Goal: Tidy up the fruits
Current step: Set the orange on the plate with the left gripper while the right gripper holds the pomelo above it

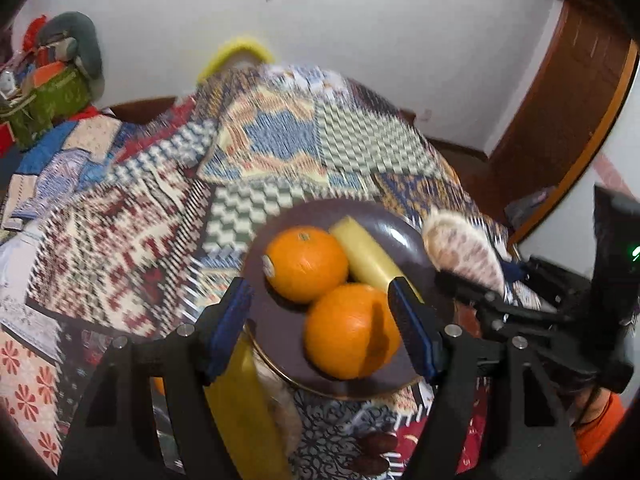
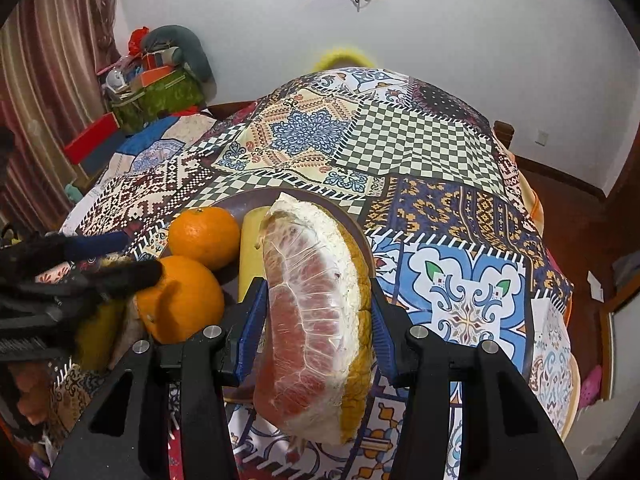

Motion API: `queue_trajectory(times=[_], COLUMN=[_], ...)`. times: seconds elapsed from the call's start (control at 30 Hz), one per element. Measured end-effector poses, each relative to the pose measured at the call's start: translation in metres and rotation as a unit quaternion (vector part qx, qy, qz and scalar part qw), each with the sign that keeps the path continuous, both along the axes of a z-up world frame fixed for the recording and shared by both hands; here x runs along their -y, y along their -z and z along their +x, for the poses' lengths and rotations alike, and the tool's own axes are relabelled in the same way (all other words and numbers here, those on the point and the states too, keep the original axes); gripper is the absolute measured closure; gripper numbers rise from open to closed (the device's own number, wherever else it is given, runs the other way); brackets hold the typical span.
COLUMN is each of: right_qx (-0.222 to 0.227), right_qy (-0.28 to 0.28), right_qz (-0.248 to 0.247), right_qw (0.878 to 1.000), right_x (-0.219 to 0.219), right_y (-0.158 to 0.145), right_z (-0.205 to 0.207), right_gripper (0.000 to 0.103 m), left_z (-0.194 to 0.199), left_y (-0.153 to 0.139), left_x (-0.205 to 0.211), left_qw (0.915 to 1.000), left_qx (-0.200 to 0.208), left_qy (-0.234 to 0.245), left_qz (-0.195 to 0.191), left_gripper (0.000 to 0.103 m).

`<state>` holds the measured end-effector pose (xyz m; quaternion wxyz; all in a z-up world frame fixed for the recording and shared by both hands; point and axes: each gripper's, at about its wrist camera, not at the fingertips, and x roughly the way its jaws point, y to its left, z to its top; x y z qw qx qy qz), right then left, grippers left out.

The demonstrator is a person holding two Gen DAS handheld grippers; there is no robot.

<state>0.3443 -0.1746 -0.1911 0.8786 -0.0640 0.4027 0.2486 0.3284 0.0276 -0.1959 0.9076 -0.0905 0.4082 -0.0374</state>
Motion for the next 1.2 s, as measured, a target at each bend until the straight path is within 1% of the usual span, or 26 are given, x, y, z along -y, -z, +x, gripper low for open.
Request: queue_trajectory(times=[0.07,0.17,0.37,0.5,0.7,0.9,1.07,1.2], right_qx=[0.000,-0.004,-0.019,-0.022,-0.025,-0.041,-0.031,-0.013], right_qy=[-0.001,-0.004,-0.009,-0.012,-0.014,-0.009,-0.012,-0.015], right_qz=[-0.004,-0.007,-0.018,-0.030,-0.034,-0.040,-0.041,-0.039], right_qw=[1.000,1.000,1.000,0.999,0.999,0.998,0.999,0.999], right_x=[-0.002,-0.005,-0.013,-0.021,-0.024,-0.024,-0.023,-0.022], right_y=[0.001,0.003,0.011,0.018,0.022,0.026,0.019,0.002], right_z=[0.004,0.011,0.029,0.037,0.046,0.051,0.047,0.036], right_gripper=[0.058,0.058,0.058,0.058,0.057,0.056,0.053,0.053], left_z=[0.000,0.005,0.010,0.009,0.009,0.009,0.003,-0.008], left_y=[-0.007,-0.010,-0.004,0.000,0.002,0.003,-0.006,-0.019], left_x=[-0.006,-0.015,-0.031,-0.032,-0.031,-0.032,-0.034,-0.036], left_qw=[0.9997,0.9988,0.9986,0.9987,0.9985,0.9984,0.9980,0.9976], left_qx=[0.014,0.021,0.014,0.009,0.010,0.006,0.013,0.022], left_qy=[-0.017,-0.032,-0.047,-0.046,-0.047,-0.050,-0.053,-0.055], left_qz=[0.014,0.029,0.020,0.018,0.026,0.027,0.032,0.036], left_gripper=[0.031,0.031,0.031,0.031,0.031,0.031,0.031,0.031])
